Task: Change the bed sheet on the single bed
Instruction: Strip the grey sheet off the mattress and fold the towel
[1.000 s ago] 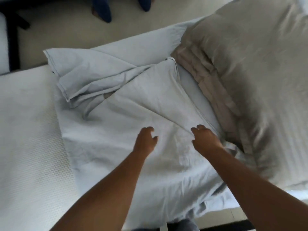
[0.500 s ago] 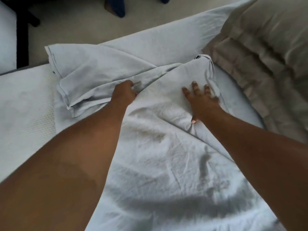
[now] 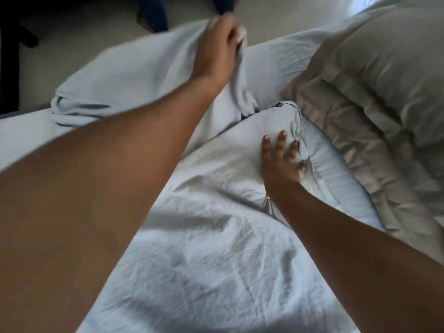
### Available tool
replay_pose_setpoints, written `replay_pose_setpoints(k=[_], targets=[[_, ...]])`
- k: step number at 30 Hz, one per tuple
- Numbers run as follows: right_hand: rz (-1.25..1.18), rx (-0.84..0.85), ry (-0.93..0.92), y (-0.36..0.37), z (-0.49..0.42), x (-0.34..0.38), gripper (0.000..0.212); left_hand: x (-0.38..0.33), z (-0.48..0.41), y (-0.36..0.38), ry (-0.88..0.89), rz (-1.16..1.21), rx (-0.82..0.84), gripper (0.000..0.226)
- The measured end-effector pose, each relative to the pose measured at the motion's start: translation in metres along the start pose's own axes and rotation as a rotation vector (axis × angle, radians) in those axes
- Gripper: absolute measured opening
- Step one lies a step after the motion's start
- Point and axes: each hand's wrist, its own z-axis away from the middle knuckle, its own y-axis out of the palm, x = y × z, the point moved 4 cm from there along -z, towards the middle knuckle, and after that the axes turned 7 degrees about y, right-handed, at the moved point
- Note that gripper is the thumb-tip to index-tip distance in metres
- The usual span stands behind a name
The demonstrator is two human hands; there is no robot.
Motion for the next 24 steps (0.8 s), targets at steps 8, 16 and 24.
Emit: replay_pose_setpoints(k=[8, 16, 24], targets=[[0.01, 0.075, -0.046, -0.006, -0.003, -0.018, 0.155, -0.031, -0.013, 0.027, 0.189, -0.126, 0.418, 0.036], [0.056, 0.093, 0.04, -0.02, -0.002, -0.053, 0.161, 0.012, 0.169, 0.035, 0.11, -0.288, 0.702, 0.068], [0.173, 0.154, 0.092, -0.031, -0.004, -0.114, 0.151, -0.014, 0.297, 0.074, 0.165, -0.41, 0.916, 0.129]])
